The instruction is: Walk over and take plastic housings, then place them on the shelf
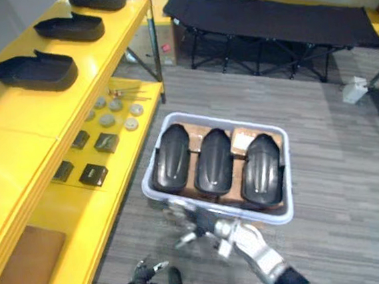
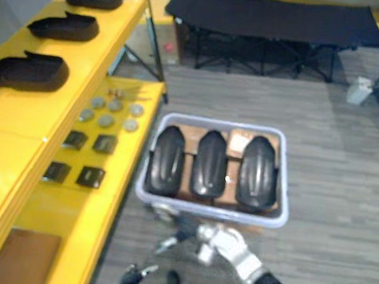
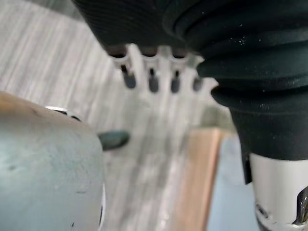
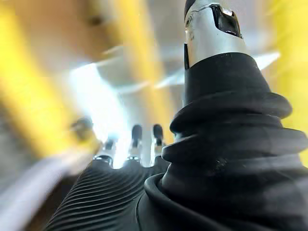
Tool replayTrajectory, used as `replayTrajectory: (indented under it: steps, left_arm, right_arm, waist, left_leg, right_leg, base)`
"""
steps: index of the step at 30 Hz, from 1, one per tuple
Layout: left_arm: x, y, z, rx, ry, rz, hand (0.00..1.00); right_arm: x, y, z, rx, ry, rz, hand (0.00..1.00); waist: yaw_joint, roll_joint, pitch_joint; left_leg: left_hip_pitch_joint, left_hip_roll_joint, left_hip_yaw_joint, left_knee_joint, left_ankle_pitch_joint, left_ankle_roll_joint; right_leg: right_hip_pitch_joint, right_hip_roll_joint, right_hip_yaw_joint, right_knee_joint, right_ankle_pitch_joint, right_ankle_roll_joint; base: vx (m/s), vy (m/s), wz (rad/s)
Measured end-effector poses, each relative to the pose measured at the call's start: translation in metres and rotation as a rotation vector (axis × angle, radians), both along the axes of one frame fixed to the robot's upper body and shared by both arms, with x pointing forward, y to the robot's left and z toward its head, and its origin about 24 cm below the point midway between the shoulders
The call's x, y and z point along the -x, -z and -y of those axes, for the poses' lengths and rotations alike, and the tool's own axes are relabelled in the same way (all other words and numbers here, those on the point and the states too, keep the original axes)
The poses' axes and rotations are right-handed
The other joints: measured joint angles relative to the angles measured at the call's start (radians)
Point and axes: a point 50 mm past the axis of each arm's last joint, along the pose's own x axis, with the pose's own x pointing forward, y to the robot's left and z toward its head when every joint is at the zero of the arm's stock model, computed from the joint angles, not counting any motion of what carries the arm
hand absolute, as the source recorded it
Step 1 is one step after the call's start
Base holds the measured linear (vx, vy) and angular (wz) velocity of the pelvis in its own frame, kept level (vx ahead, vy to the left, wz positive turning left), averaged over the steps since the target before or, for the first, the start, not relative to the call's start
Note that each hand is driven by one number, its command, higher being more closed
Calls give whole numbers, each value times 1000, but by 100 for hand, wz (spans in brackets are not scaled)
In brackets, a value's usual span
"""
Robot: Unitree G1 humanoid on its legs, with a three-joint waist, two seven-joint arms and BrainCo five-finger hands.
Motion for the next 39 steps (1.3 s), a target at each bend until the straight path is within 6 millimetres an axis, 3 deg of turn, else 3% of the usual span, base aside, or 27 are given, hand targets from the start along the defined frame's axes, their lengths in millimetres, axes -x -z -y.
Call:
replayTrajectory:
  steps: [1,3,5,7,8,10,15,19,22,27,32,34,39]
  left_arm:
    - [0,0,-1,-4,4,1,0]
    - [-2,-2,-3,-11,-2,16,0]
    - [-1,-2,-6,-16,-17,29,0]
    - [-6,-6,-9,-40,-15,65,0]
    - [-9,-7,-9,-48,-14,83,0]
    - [-20,-15,-13,-69,-13,152,0]
    - [-39,-28,-24,-129,-48,251,0]
    - [-45,-33,-26,-160,-90,289,0]
    - [-51,-36,-26,-172,-93,306,0]
    - [-69,-46,-26,-190,-101,364,0]
    - [-72,-46,-25,-170,-128,379,0]
    - [-74,-47,-23,-165,-122,388,0]
    - [-78,-47,-10,-128,-104,405,0]
  right_arm:
    - [-7,-13,2,-28,21,33,0]
    - [-40,-58,24,-150,212,95,0]
    - [-60,-84,48,-241,391,105,0]
    - [-75,-106,81,-326,620,119,0]
    - [-78,-109,91,-346,680,119,0]
    - [-83,-119,134,-389,941,154,0]
    - [-81,-123,205,-442,1410,169,0]
    - [-81,-108,242,-455,1659,96,0]
    - [-79,-110,253,-443,1718,111,0]
    - [-85,-87,279,-398,1866,-29,0]
    - [-89,-81,289,-392,1939,-88,0]
    - [-88,-81,302,-357,1994,-92,0]
    - [-86,-81,332,-321,2082,-158,0]
  waist:
    - [1,0,0]
    - [19,6,5]
    - [22,7,6]
    - [24,10,28]
    - [23,23,45]
    - [18,46,113]
    - [10,47,303]
    - [13,47,311]
    - [14,47,311]
    - [16,47,311]
    - [16,48,311]
    - [19,49,312]
    - [33,98,313]
  left_leg:
    - [3,3,-4,5,-1,1]
    - [23,12,-6,25,-8,10]
    - [13,18,-7,65,-29,11]
    - [-39,34,-8,158,-69,12]
    - [-59,42,-7,190,-82,11]
    - [-175,75,-5,333,-136,13]
    - [-388,129,-15,539,-196,18]
    - [-488,148,-32,595,-196,19]
    - [-527,151,-35,608,-192,24]
    - [-609,145,-58,613,-165,31]
    - [-635,139,-62,614,-152,36]
    - [-636,123,-65,597,-138,41]
    - [-661,101,-81,581,-124,51]
  right_leg:
    - [6,3,0,0,6,-9]
    - [23,6,0,15,9,-17]
    - [30,8,0,14,3,-26]
    - [22,9,1,19,3,-26]
    - [14,12,2,23,1,-26]
    - [-55,24,16,63,-31,-20]
    - [-211,40,55,147,-146,6]
    - [-342,41,69,281,-191,-10]
    - [-393,39,82,322,-200,-14]
    - [-488,33,82,373,-206,-25]
    - [-523,21,82,400,-211,-29]
    - [-531,9,80,401,-211,-28]
    - [-547,0,77,397,-210,-24]
  base:
    - [58,-9,15]
    - [42,-28,6]
    - [5,-35,0]
    - [-25,-39,-7]
    - [-73,-12,-15]
    - [-140,0,-21]
    - [-264,-7,-20]
    - [-167,-1,-3]
    - [-107,17,-4]
    - [-60,-3,7]
    - [-16,-3,5]
    - [-15,-3,17]
    - [-24,16,15]
